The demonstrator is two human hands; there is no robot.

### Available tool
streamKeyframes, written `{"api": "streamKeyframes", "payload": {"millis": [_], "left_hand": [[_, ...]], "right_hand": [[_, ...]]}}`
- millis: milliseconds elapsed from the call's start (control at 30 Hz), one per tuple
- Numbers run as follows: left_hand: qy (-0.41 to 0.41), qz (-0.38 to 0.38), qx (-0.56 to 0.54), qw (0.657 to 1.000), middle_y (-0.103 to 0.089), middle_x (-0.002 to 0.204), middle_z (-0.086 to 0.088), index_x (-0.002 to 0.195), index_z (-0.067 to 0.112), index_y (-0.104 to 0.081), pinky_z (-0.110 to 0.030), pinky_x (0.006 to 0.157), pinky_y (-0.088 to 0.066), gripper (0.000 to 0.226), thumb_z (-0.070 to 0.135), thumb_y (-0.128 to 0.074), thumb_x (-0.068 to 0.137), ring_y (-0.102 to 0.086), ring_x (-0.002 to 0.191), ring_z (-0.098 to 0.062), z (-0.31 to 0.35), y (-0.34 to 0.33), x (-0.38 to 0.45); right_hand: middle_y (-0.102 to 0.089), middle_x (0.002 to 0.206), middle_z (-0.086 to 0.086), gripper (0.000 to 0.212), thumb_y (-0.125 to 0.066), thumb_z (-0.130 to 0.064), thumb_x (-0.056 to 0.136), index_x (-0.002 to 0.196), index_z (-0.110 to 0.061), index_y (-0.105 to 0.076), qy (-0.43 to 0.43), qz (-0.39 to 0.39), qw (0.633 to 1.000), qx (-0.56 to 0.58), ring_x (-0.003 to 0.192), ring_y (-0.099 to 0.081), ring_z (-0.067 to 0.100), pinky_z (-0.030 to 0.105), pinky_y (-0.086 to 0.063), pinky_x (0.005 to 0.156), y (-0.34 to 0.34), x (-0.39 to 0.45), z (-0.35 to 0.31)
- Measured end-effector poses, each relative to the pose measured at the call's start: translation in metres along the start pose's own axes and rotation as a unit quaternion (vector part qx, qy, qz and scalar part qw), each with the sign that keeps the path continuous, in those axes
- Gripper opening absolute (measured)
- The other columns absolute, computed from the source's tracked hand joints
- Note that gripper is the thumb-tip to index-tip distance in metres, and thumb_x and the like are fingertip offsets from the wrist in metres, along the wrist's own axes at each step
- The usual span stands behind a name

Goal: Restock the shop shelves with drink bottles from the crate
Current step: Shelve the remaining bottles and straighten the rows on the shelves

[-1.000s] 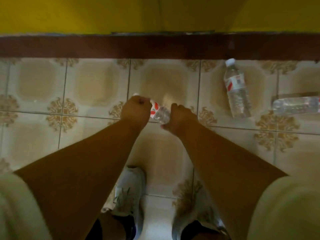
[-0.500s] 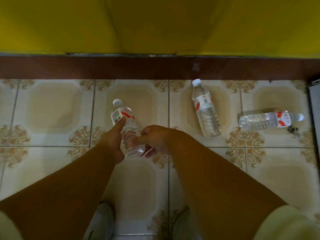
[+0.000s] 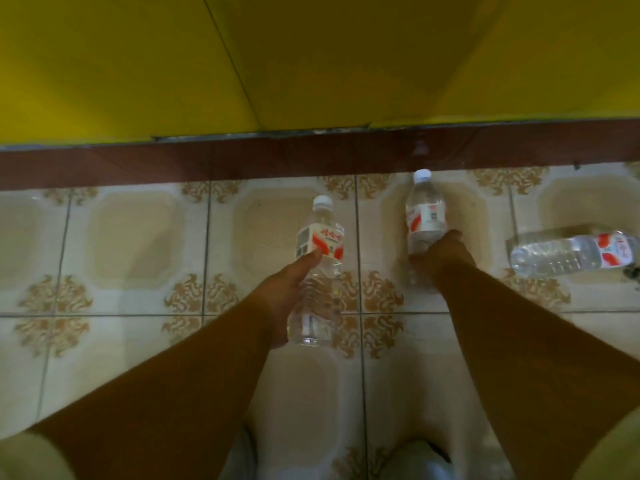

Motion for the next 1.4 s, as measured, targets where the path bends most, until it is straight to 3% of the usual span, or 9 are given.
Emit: {"api": "streamKeyframes", "payload": {"millis": [67, 167, 267, 400, 600, 700, 833, 1033, 1400], "left_hand": [[-0.014, 0.023, 0.019, 0.999, -0.072, 0.11, -0.022, 0.129, 0.007, -0.064, -0.044, 0.079, -0.058, 0.072, 0.046, -0.076, 0.069, -0.071, 0.089, -0.034, 0.009, 0.002, -0.002], [-0.035, 0.022, 0.058, 0.997, -0.072, 0.111, -0.021, 0.125, 0.005, -0.064, -0.041, 0.073, -0.061, 0.059, 0.039, -0.075, 0.078, -0.073, 0.086, -0.032, 0.03, 0.005, -0.018], [-0.034, -0.055, 0.06, 0.996, -0.071, 0.09, -0.012, 0.118, 0.007, -0.064, -0.033, 0.063, -0.059, 0.058, 0.036, -0.083, 0.072, -0.071, 0.071, -0.023, 0.042, 0.003, -0.061], [-0.029, -0.073, 0.071, 0.994, -0.074, 0.113, -0.017, 0.13, 0.01, -0.066, -0.044, 0.085, -0.057, 0.058, 0.039, -0.067, 0.08, -0.073, 0.096, -0.031, 0.049, -0.006, -0.141], [-0.036, -0.078, 0.052, 0.995, -0.076, 0.091, -0.013, 0.096, 0.008, -0.078, -0.037, 0.075, -0.062, 0.044, 0.03, -0.041, 0.093, -0.074, 0.083, -0.028, 0.072, -0.074, -0.281], [-0.064, -0.015, 0.099, 0.993, -0.069, 0.127, -0.019, 0.13, 0.012, -0.067, -0.057, 0.103, -0.05, 0.055, 0.048, -0.059, 0.089, -0.065, 0.117, -0.039, 0.093, -0.13, -0.359], [-0.137, -0.067, 0.167, 0.974, -0.078, 0.109, 0.002, 0.111, 0.034, -0.077, -0.041, 0.09, -0.055, 0.037, 0.058, -0.068, 0.084, -0.074, 0.102, -0.019, 0.119, -0.2, -0.463], [-0.17, -0.163, 0.263, 0.936, -0.069, 0.128, -0.017, 0.132, 0.022, -0.064, -0.07, 0.104, -0.043, 0.08, 0.064, -0.073, 0.066, -0.065, 0.117, -0.043, 0.14, -0.287, -0.602], [-0.234, -0.357, 0.449, 0.785, -0.077, 0.111, -0.008, 0.114, 0.031, -0.071, -0.054, 0.087, -0.057, 0.046, 0.056, -0.068, 0.075, -0.072, 0.106, -0.036, 0.067, -0.464, -0.715]], "right_hand": [[-0.066, 0.116, 0.015, 0.057, -0.077, -0.023, 0.087, 0.133, -0.002, -0.052, -0.028, -0.123, 0.97, 0.208, 0.103, -0.067, 0.037, 0.054, -0.055, 0.095, 0.002, -0.016, -0.007], [-0.073, 0.089, 0.018, 0.023, -0.061, -0.01, 0.095, 0.112, 0.007, -0.059, -0.046, -0.317, 0.851, 0.416, 0.076, -0.074, 0.032, 0.046, -0.063, 0.073, 0.005, -0.07, -0.018], [-0.071, 0.113, 0.026, 0.035, -0.062, -0.001, 0.09, 0.124, 0.007, -0.059, 0.012, -0.386, 0.821, 0.42, 0.104, -0.07, 0.04, 0.052, -0.056, 0.093, 0.014, -0.14, -0.029], [-0.071, 0.119, 0.021, 0.041, -0.068, 0.006, 0.082, 0.121, -0.005, -0.066, 0.049, -0.41, 0.792, 0.449, 0.112, -0.069, 0.038, 0.058, -0.05, 0.102, 0.038, -0.238, -0.03], [-0.067, 0.128, 0.018, 0.073, -0.07, 0.013, 0.081, 0.143, -0.016, -0.045, 0.074, -0.32, 0.795, 0.511, 0.116, -0.066, 0.038, 0.059, -0.053, 0.097, 0.128, -0.369, -0.041], [-0.07, 0.124, 0.01, 0.071, -0.086, -0.021, 0.076, 0.138, -0.02, -0.051, 0.093, -0.258, 0.825, 0.495, 0.114, -0.068, 0.031, 0.059, -0.053, 0.097, 0.204, -0.429, -0.057], [-0.075, 0.111, 0.004, 0.077, -0.077, -0.069, 0.061, 0.121, -0.022, -0.062, 0.112, -0.117, 0.861, 0.483, 0.101, -0.074, 0.028, 0.058, -0.057, 0.091, 0.306, -0.515, -0.086], [-0.076, 0.102, 0.001, 0.05, -0.069, -0.075, 0.07, 0.106, -0.041, -0.064, 0.162, 0.057, 0.825, 0.538, 0.091, -0.076, 0.026, 0.057, -0.061, 0.081, 0.412, -0.659, -0.073], [-0.074, 0.115, 0.002, 0.075, -0.067, -0.077, 0.07, 0.126, -0.027, -0.06, 0.136, 0.252, 0.723, 0.629, 0.099, -0.074, 0.024, 0.051, -0.061, 0.083, 0.534, -0.782, 0.049]]}}
Point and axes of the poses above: each hand's wrist, its own x-axis towards the middle knuckle, its own y-axis out of the back of the hand, z = x × y, the point moved 1 cm from there along x, towards the middle knuckle
